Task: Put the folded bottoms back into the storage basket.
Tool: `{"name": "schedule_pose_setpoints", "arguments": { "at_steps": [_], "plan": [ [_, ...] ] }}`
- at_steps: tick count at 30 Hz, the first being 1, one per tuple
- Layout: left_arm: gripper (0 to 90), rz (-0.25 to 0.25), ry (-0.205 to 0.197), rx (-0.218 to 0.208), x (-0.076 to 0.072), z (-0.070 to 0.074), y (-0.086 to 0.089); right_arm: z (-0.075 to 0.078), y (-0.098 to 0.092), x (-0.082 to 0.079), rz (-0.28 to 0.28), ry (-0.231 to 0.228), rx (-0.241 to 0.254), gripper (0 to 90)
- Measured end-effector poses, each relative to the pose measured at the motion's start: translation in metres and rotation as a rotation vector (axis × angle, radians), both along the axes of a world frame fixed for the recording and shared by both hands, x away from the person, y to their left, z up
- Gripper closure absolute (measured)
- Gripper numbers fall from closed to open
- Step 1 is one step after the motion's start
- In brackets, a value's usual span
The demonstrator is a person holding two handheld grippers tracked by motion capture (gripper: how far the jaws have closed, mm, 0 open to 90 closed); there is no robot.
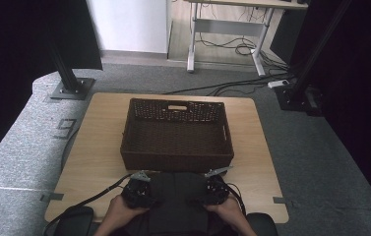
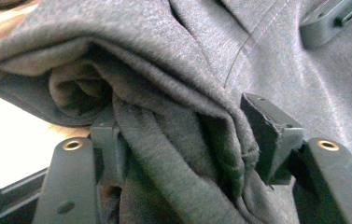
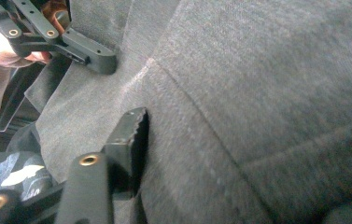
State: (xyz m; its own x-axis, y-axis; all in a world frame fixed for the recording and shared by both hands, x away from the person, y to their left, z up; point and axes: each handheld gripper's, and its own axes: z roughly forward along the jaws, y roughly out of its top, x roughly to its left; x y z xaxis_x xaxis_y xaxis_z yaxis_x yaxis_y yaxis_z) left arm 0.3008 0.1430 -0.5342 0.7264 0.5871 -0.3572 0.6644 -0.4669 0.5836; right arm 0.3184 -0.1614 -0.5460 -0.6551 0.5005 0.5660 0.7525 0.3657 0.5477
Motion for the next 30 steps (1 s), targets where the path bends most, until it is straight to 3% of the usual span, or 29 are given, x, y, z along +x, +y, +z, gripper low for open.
{"name": "schedule_pose_setpoints", "arguments": {
  "at_steps": [2,6,17,30],
  "plan": [
    [45.1,-0.005,0.008,-0.018,0.001,-0.001,0.0,0.0,0.0,0.001,0.0,0.001,-0.007,47.8],
    [55.5,-0.028,0.031,-0.053,0.003,-0.004,0.001,-0.005,-0.004,0.0,-0.007,0.028,0.039,54.7],
    [61.9,-0.054,-0.019,-0.127,0.0,0.011,0.005,0.013,-0.003,-0.012,0.007,-0.106,0.022,58.5],
    [62.4,-0.079,-0.12,-0.17,0.004,0.049,0.005,0.043,-0.009,-0.012,-0.004,-0.227,0.052,62.0]
  ]
}}
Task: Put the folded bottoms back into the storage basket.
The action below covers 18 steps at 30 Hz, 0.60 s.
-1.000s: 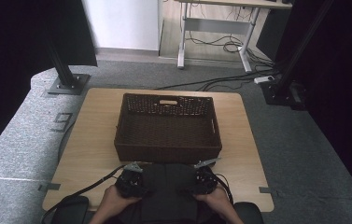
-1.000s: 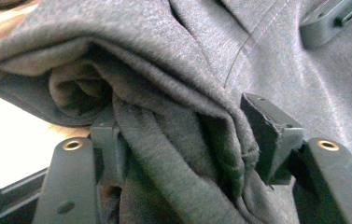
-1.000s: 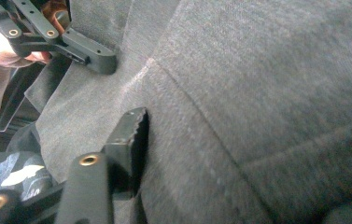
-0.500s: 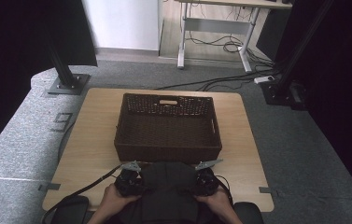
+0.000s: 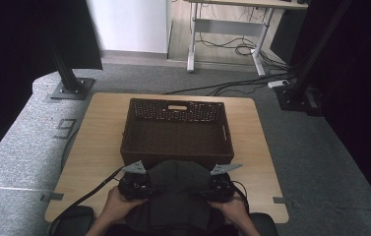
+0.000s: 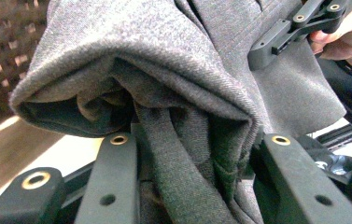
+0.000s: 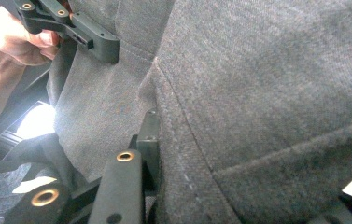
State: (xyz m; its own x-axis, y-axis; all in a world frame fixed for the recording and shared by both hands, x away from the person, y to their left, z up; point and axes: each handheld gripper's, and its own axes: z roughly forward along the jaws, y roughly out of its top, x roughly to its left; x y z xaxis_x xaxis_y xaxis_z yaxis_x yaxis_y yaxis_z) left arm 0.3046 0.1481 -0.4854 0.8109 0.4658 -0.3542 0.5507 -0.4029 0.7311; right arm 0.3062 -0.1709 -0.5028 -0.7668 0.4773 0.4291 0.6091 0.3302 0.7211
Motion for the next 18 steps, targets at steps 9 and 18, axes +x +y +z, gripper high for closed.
{"name": "schedule_pose_setpoints", "arguments": {
  "at_steps": [9,18],
  "plan": [
    [62.6,-0.002,-0.023,-0.005,0.005,0.01,0.0,0.012,0.0,0.004,-0.005,-0.047,-0.008,64.0],
    [62.5,-0.009,-0.016,0.048,0.008,-0.009,0.0,-0.009,-0.004,0.015,-0.089,-0.004,-0.115,38.5]
  ]
}}
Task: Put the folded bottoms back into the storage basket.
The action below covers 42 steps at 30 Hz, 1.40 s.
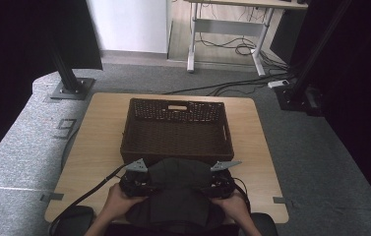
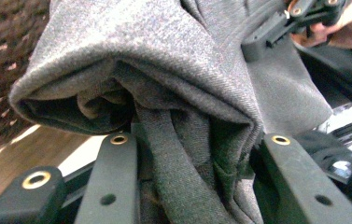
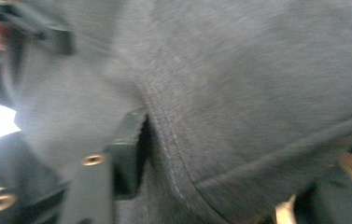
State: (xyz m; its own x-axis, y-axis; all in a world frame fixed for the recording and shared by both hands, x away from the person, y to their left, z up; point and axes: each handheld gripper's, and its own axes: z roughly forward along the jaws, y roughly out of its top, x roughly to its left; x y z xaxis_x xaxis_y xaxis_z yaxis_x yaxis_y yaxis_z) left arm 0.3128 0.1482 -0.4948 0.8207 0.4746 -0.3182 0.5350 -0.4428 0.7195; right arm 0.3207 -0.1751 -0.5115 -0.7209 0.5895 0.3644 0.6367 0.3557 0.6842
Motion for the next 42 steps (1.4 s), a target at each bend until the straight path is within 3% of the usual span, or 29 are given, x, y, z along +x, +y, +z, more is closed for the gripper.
{"name": "schedule_pose_setpoints", "arguments": {
  "at_steps": [3,6,9,14,19,21,25,29,32,36,39,40,42],
  "plan": [
    [62.6,-0.001,0.012,0.024,0.001,-0.007,0.001,-0.01,-0.004,0.006,-0.046,-0.008,-0.064,23.5],
    [62.6,0.001,0.032,0.02,0.003,-0.014,0.002,-0.02,-0.005,0.012,-0.064,0.029,-0.086,12.9],
    [62.6,0.0,0.032,0.017,0.004,-0.018,0.004,-0.027,-0.004,0.016,-0.058,0.04,-0.088,11.4],
    [62.4,0.012,0.051,0.022,0.006,-0.025,0.007,-0.026,-0.017,0.015,-0.075,0.058,-0.08,13.2],
    [62.2,0.013,0.064,0.009,0.007,-0.028,0.008,-0.024,-0.032,0.01,-0.101,0.04,-0.085,5.5],
    [62.2,0.015,0.063,0.01,0.007,-0.028,0.008,-0.026,-0.032,0.013,-0.108,0.042,-0.106,0.0],
    [62.2,0.009,0.074,0.004,0.008,-0.03,0.009,-0.031,-0.027,0.015,-0.091,0.019,-0.104,0.1],
    [62.3,-0.01,0.106,-0.015,0.008,-0.035,0.007,-0.031,-0.011,0.013,0.001,0.022,-0.05,12.9],
    [62.3,-0.016,0.12,-0.028,0.009,-0.038,0.006,-0.029,0.001,0.012,0.035,0.027,-0.074,16.1],
    [62.3,-0.031,0.138,-0.052,0.01,-0.042,0.005,-0.033,0.001,0.013,0.064,0.101,0.024,30.8],
    [62.3,-0.033,0.162,-0.077,0.01,-0.047,0.001,-0.041,0.003,0.013,0.127,0.205,0.144,40.7],
    [62.3,-0.029,0.159,-0.073,0.01,-0.047,0.001,-0.042,0.005,0.012,0.133,0.217,0.152,42.6],
    [62.4,-0.029,0.151,-0.07,0.009,-0.045,0.0,-0.039,0.007,0.01,0.129,0.198,0.119,48.7]
  ]
}}
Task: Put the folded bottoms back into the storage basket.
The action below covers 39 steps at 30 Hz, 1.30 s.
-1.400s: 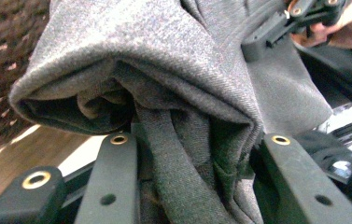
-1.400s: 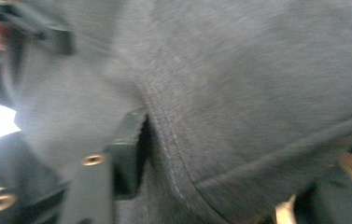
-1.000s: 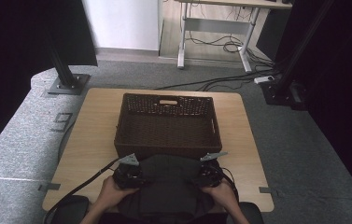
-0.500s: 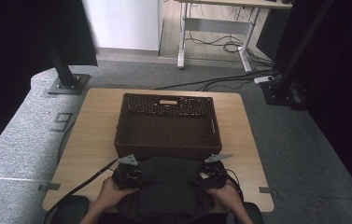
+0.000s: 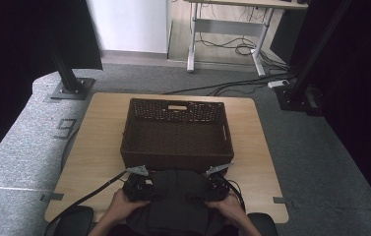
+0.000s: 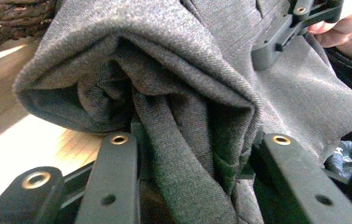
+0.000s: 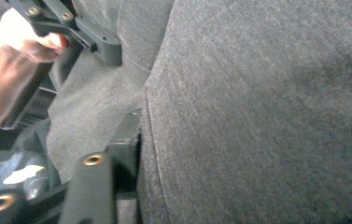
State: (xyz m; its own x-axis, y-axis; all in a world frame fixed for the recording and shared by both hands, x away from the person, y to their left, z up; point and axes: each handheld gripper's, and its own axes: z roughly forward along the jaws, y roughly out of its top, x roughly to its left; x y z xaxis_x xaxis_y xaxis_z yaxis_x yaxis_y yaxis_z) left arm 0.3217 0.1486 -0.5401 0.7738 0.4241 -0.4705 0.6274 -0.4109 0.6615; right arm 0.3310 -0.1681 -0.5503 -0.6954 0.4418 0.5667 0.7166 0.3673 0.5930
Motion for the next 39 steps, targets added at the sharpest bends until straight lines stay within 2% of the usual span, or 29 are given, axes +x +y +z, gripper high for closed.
{"name": "schedule_pose_setpoints", "arguments": {
  "at_steps": [4,10,17,29,39],
  "plan": [
    [62.8,0.0,-0.021,-0.012,-0.002,0.006,0.0,0.006,-0.002,-0.005,-0.01,-0.027,0.005,55.3],
    [63.0,0.008,-0.109,-0.036,-0.005,0.032,0.001,0.03,-0.004,-0.009,-0.034,-0.121,0.02,58.3],
    [63.1,0.011,-0.168,-0.056,-0.007,0.055,0.003,0.053,-0.004,-0.01,-0.036,-0.215,0.025,60.5],
    [63.2,0.008,-0.242,-0.093,-0.003,0.093,0.006,0.092,-0.005,-0.009,-0.051,-0.34,0.037,63.5],
    [63.2,0.018,-0.297,-0.095,0.009,0.129,0.007,0.128,-0.003,0.0,-0.066,-0.411,0.031,63.4]
  ]
}}
